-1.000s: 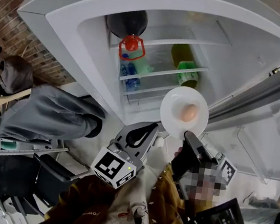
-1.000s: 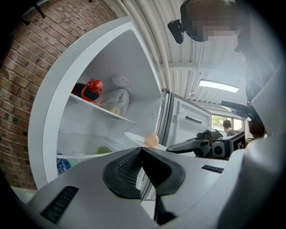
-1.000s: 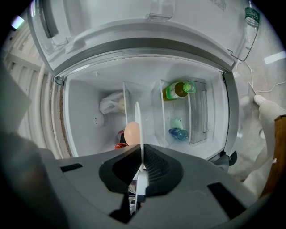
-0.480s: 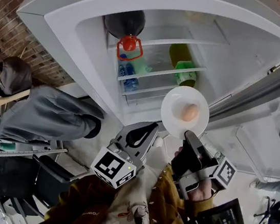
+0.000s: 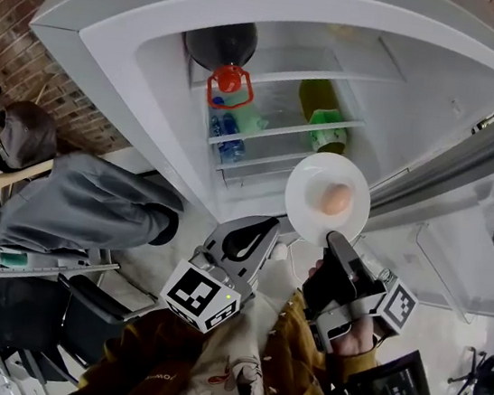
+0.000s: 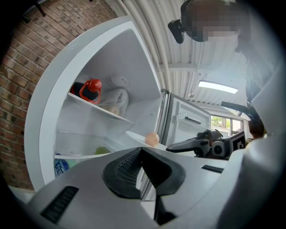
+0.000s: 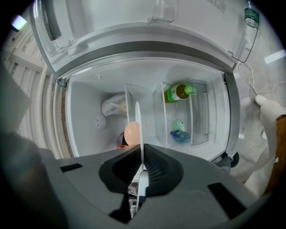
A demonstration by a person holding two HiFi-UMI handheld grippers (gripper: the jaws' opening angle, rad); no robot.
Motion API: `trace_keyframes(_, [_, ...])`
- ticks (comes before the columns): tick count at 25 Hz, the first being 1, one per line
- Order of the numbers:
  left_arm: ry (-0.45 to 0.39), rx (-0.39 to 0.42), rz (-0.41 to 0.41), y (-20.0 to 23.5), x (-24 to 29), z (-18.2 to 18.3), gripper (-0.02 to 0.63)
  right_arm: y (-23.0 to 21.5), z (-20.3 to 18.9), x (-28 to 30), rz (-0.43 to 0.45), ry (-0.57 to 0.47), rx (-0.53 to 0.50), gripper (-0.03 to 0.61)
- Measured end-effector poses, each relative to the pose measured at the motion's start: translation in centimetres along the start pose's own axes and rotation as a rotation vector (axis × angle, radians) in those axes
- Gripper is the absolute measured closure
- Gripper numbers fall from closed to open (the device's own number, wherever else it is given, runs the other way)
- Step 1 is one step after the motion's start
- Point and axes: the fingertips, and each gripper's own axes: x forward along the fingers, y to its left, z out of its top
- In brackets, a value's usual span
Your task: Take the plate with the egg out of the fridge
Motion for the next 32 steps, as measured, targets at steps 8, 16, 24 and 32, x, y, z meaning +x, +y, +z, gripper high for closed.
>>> trace_keyframes(8, [-0.004,-0.006,0.006,0.2,-0.2,0.0,0.606,0.2,0.1,0.2,0.001,0.000,-0.004,0.555])
trace_keyframes(16, [0.000,-0.012,0.008,0.3,-0.2,0.0,0.606,0.5,0.0,0.4,0.008,0.006,-0.002,0.555])
trace_keyframes(24, [-0.001,-0.013,-0.011,0.1,-0.2,0.3,0.606,0.2,0.0,0.5,0.019,0.014,0.010,0.555])
trace_keyframes(32, [-0.006,-0.011,-0.007,0.2,-0.1,0.7,0.606,0.7,-0.4,1.3,0.025,0.032,0.007,0.555])
